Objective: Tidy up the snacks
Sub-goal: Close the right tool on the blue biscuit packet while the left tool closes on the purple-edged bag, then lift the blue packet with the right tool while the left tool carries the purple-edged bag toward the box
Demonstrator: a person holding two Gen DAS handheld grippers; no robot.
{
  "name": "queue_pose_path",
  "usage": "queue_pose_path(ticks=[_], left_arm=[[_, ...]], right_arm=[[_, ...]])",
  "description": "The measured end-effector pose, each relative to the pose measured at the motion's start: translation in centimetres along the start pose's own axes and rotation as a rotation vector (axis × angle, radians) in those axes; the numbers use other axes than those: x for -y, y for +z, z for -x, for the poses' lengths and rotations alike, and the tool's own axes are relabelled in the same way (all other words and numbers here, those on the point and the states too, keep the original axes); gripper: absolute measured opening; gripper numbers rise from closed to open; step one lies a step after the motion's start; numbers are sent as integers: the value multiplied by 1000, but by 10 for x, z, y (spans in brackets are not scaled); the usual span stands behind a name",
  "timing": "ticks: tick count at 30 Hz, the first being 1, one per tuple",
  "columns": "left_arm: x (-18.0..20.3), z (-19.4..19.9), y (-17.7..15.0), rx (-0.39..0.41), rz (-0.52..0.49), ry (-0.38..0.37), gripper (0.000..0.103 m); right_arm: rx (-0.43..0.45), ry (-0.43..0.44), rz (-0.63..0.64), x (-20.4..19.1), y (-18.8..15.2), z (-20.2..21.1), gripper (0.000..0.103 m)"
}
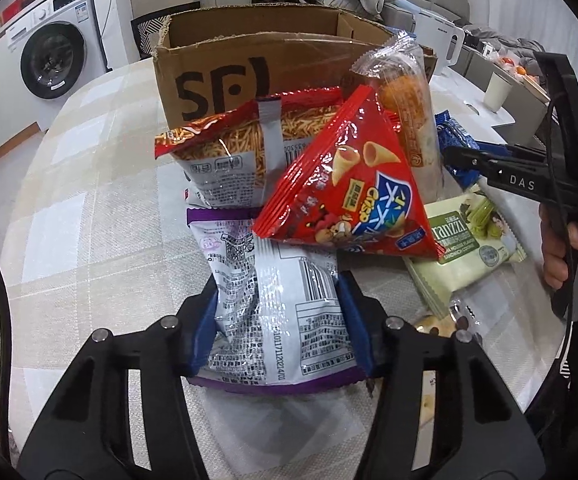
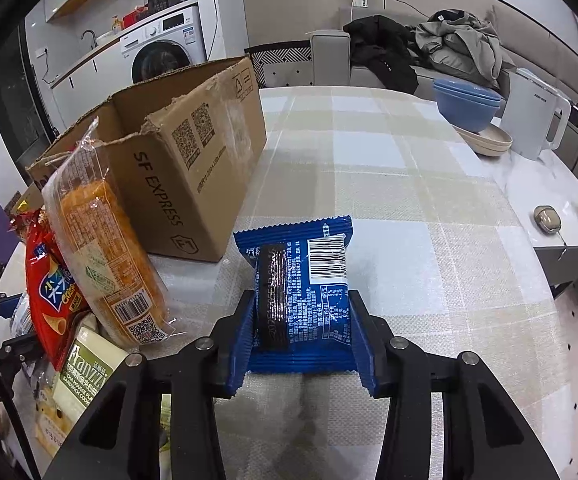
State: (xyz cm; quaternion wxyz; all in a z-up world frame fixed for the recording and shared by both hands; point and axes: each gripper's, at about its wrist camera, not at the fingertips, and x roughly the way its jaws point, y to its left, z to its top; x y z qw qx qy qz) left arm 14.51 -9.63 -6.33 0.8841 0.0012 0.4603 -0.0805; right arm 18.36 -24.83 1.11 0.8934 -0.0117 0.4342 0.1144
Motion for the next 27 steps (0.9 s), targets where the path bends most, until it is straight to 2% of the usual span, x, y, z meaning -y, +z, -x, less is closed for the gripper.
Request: queue_pose_path(ticks=[7, 19, 27], left_arm=[[-16, 16, 1, 15, 36, -62, 51], [-35, 50, 2, 56, 44, -79, 51], [-50, 86, 9, 121, 58, -92, 51]], right_arm=[[16, 19, 2, -1, 1, 6, 44], [28, 28, 4, -4, 2, 11, 44], [38, 30, 5, -4, 2, 13, 44]])
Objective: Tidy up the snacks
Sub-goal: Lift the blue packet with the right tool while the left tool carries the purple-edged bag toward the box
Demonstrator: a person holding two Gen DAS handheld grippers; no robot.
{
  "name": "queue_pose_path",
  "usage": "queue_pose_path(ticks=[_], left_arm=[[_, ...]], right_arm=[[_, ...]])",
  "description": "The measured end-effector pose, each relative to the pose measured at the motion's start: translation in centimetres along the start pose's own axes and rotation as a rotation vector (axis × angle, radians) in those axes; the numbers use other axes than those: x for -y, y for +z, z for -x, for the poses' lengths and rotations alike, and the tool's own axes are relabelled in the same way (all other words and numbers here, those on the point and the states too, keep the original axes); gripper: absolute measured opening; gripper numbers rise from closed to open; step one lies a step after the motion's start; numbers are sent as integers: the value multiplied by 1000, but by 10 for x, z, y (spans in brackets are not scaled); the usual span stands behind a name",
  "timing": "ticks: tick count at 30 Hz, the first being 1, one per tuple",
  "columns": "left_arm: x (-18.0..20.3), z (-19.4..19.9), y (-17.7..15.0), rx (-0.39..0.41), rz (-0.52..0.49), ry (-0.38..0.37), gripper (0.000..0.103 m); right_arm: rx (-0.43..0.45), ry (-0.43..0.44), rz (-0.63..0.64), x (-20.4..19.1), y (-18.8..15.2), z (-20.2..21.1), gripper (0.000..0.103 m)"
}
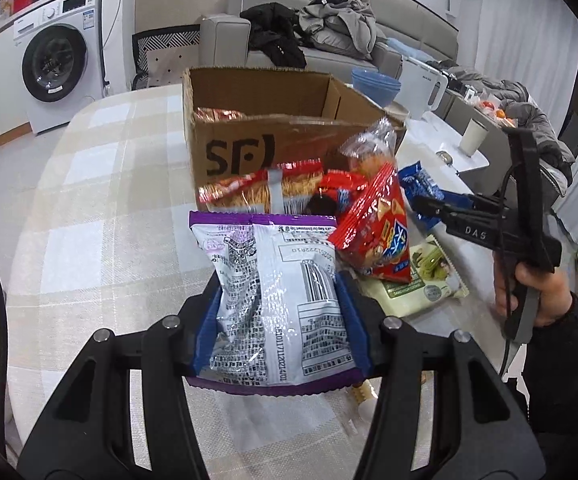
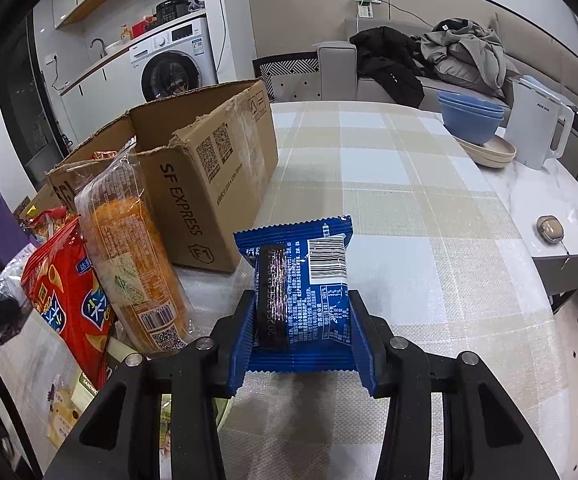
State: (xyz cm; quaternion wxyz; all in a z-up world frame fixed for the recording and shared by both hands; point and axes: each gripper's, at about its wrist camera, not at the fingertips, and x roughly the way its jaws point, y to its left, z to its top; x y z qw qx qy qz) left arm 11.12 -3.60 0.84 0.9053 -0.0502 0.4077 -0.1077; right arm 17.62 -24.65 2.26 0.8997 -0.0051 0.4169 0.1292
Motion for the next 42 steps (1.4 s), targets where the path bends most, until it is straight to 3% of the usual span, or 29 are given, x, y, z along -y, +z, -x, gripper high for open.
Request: queue_pose_path(ticks=[22, 42], left_arm=[[4, 47, 5, 95, 6, 12, 51], [2, 61, 13, 164, 55, 22, 51]], right_arm=[[49, 22, 11, -5, 3, 14, 44], [128, 71, 50, -23, 9, 50, 44]])
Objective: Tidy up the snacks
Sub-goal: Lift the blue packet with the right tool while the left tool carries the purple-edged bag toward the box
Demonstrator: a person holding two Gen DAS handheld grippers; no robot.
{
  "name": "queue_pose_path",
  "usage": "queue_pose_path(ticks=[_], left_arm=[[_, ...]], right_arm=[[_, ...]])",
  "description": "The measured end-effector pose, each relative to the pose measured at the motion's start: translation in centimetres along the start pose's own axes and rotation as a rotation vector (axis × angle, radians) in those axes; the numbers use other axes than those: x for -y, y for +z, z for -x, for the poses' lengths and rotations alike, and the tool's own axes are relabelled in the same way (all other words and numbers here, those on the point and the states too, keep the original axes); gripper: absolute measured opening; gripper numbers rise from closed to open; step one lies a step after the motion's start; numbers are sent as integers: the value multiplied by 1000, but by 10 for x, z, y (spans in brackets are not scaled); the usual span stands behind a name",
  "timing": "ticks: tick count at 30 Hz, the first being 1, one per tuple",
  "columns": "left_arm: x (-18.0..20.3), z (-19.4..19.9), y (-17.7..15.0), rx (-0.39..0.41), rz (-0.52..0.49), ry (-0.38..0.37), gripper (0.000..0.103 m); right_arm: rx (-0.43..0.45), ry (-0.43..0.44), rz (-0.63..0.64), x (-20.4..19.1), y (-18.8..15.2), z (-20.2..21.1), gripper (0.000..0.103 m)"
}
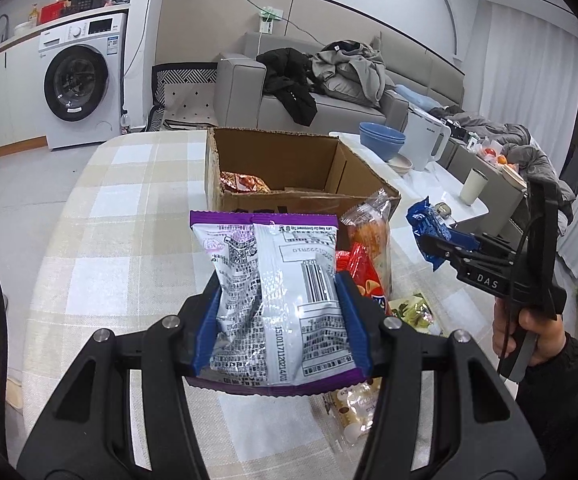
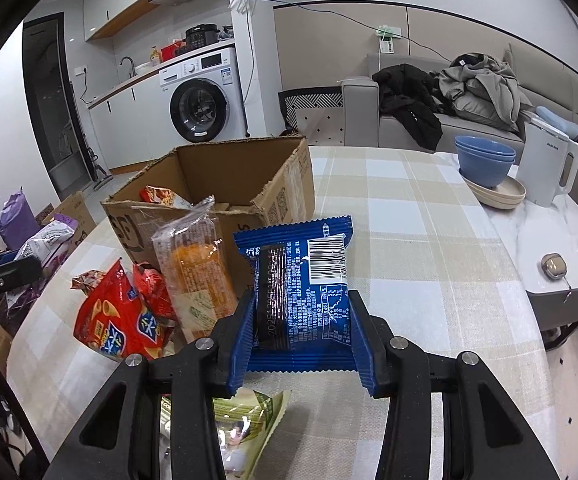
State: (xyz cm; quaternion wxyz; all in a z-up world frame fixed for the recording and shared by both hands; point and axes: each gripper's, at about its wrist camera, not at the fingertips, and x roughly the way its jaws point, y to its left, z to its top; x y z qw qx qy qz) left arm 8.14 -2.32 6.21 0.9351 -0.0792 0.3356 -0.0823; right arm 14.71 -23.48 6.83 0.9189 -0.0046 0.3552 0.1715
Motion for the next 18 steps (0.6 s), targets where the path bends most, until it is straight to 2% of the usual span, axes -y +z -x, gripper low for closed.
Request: queue_pose_path(ticks=[18], left_arm=[[3, -3, 15, 22, 15, -17, 51]], right_arm=[[40, 57, 40, -23, 11, 14, 44]])
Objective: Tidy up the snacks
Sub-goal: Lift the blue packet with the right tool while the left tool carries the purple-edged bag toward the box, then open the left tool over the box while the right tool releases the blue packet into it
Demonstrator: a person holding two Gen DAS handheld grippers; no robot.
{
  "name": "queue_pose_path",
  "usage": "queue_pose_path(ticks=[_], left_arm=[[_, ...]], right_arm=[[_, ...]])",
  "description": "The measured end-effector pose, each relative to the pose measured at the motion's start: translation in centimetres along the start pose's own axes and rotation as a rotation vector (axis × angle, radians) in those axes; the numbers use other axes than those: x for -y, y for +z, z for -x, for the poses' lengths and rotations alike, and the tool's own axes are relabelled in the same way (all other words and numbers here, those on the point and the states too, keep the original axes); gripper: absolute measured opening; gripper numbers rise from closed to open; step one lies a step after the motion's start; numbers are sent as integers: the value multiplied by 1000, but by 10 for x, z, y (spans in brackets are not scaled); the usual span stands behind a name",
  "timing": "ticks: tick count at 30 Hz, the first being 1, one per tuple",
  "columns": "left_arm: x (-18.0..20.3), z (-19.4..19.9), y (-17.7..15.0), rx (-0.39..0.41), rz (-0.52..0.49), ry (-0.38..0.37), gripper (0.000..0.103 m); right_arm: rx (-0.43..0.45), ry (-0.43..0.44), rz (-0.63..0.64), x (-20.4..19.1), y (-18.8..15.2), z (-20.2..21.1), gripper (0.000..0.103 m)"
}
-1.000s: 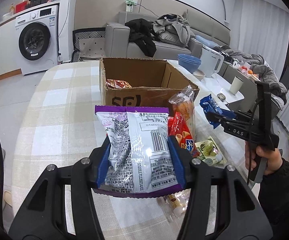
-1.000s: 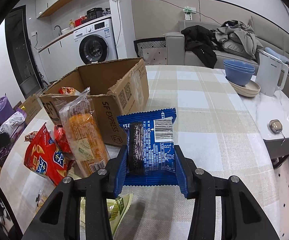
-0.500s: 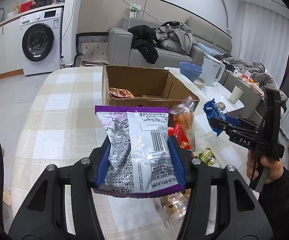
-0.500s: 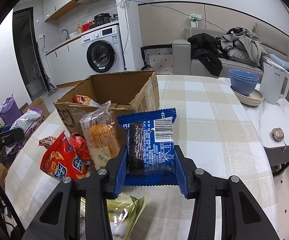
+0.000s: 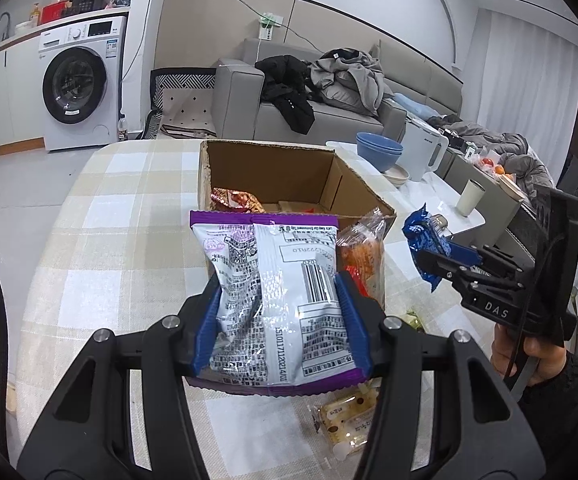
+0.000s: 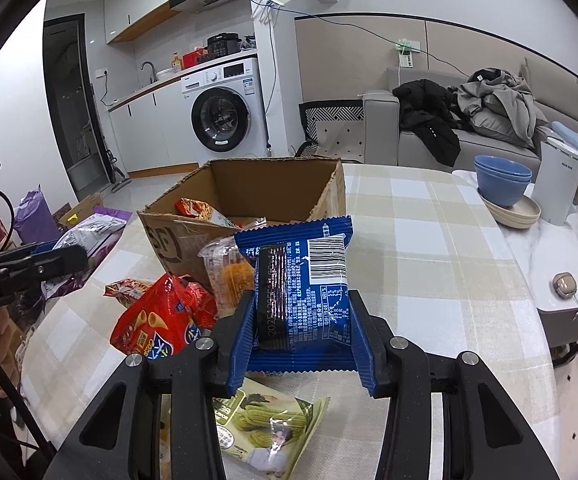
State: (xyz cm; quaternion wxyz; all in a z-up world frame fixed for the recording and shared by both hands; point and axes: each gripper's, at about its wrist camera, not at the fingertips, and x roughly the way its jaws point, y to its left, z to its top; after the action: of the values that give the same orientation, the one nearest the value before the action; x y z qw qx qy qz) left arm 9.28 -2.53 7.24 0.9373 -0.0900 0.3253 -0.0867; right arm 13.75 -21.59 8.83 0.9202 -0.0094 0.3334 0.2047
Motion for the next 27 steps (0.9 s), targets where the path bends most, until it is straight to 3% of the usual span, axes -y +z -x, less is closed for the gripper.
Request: queue_pose_path(ticks=[11, 27], left_arm=[[8, -15, 22, 7, -3, -15, 51], [19, -31, 75, 58, -27, 30, 51]], right_arm=[[13, 7, 43, -14, 16, 2, 44], [34, 20, 79, -24, 46, -8, 44]])
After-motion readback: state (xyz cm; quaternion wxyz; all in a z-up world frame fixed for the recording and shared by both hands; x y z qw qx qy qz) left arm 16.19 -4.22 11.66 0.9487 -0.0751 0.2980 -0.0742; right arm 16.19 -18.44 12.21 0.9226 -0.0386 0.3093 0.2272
